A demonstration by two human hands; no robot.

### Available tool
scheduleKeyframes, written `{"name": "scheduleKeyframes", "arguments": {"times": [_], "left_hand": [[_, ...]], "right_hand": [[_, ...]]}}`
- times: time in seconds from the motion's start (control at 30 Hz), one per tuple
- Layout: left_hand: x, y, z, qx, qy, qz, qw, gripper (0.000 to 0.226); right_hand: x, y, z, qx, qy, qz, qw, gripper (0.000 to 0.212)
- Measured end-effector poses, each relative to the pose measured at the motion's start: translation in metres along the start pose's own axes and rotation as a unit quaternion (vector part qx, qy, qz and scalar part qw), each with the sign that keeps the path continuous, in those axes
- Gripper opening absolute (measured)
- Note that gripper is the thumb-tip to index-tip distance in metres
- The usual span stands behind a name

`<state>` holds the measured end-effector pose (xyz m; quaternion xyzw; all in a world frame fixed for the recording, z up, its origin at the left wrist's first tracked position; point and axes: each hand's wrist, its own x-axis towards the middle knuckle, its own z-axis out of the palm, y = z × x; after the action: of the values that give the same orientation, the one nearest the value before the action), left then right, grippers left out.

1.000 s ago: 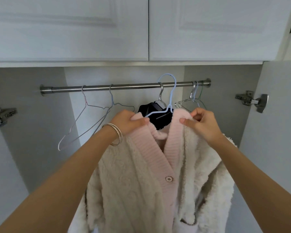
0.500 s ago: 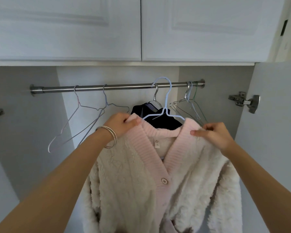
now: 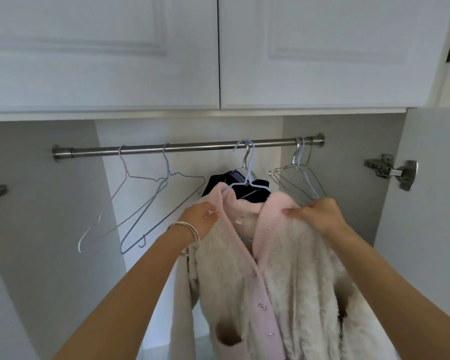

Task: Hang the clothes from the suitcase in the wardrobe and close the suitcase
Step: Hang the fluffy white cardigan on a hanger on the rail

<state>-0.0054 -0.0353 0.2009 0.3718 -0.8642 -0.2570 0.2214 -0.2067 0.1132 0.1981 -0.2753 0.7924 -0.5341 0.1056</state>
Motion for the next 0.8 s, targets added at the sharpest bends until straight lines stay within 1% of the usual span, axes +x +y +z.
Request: {"name": "scheduleKeyframes", "arguments": {"times": [0.07, 0.1, 0.17, 0.27, 0.33, 0.43, 0.47, 0.53, 0.6, 0.7, 0.73, 0.8], "left_hand": [[0.005, 0.007, 0.003, -0.007, -0.002, 0.013, 1.0, 0.034], [0.009, 0.011, 0.003, -0.009, -0.003, 0.02, 1.0, 0.033], [0.014, 0.017, 0.005, -0.01, 0.002, 0.032, 0.999, 0.032], [0.024, 0.022, 0.005, -0.026, 0.003, 0.039, 0.999, 0.033], [0.028, 0.024, 0.004, -0.042, -0.002, 0.038, 0.998, 0.034], [0.033, 0.022, 0.006, -0.051, -0.008, 0.036, 0.998, 0.035], [0.034, 0.02, 0.007, -0.05, -0.011, 0.029, 0.998, 0.035], [0.038, 0.014, 0.009, -0.042, -0.015, 0.022, 0.999, 0.035], [0.042, 0.009, 0.009, -0.029, -0.015, 0.013, 0.999, 0.035], [0.046, 0.001, 0.01, -0.012, -0.02, 0.001, 1.0, 0.034], [0.045, -0.001, 0.009, -0.011, -0.024, -0.011, 1.0, 0.034], [0.046, -0.006, 0.008, -0.019, -0.024, -0.031, 0.999, 0.033]], "right_hand": [[0.004, -0.011, 0.015, 0.05, -0.022, -0.002, 0.998, 0.035], [0.007, -0.018, 0.025, 0.072, -0.029, 0.001, 0.997, 0.032], [0.014, -0.029, 0.044, 0.086, -0.035, 0.008, 0.996, 0.02], [0.027, -0.047, 0.07, 0.086, -0.032, -0.002, 0.996, 0.036], [0.036, -0.055, 0.089, 0.084, -0.036, -0.012, 0.996, 0.036], [0.05, -0.061, 0.12, 0.121, -0.023, 0.0, 0.992, 0.042], [0.052, -0.063, 0.128, 0.13, -0.019, 0.007, 0.991, 0.041], [0.055, -0.064, 0.141, 0.122, -0.041, 0.024, 0.991, 0.035], [0.056, -0.065, 0.153, 0.107, -0.059, 0.021, 0.992, 0.028], [0.057, -0.062, 0.173, 0.083, -0.064, 0.029, 0.994, 0.012], [0.055, -0.06, 0.177, 0.077, -0.07, 0.016, 0.994, 0.013], [0.055, -0.055, 0.185, 0.08, -0.11, -0.03, 0.99, 0.022]]}}
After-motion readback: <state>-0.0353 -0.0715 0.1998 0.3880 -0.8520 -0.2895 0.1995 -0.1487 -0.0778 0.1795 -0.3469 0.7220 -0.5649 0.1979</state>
